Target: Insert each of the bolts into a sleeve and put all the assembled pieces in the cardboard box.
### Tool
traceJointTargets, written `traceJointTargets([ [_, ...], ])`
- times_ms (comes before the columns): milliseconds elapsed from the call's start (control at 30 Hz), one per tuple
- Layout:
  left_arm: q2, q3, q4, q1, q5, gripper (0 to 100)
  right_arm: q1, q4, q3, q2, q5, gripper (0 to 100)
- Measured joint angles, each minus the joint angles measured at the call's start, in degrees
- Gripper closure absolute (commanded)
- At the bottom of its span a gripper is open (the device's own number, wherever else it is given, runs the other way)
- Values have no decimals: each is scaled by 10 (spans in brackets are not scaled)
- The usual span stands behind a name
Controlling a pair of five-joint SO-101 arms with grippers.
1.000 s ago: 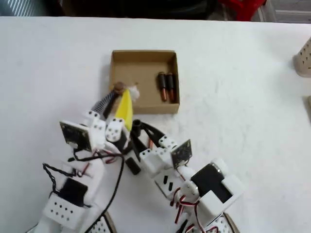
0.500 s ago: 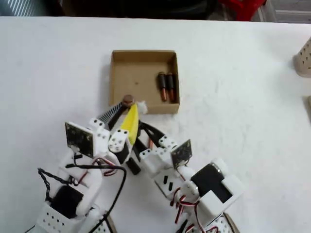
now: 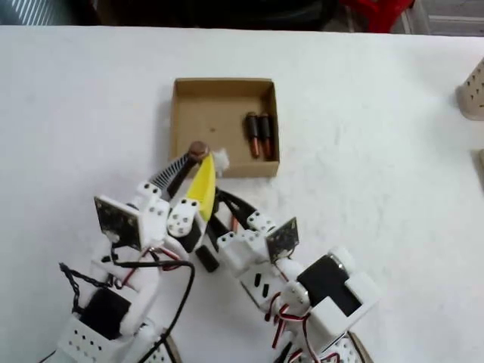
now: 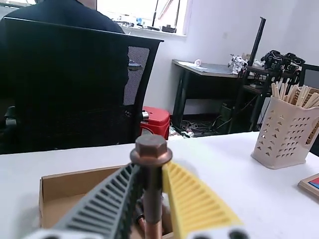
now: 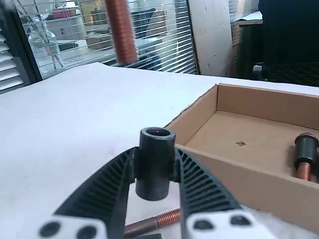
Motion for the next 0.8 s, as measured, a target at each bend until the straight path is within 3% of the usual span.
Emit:
traceJointTargets([
  [200, 33, -1, -3, 0, -15, 979, 0, 0, 0, 0, 0, 982],
  [500, 224, -98, -44, 0, -53, 979, 0, 0, -5, 0, 0, 982],
  [800, 242, -81, -43, 0, -53, 979, 0, 0, -6, 0, 0, 982],
])
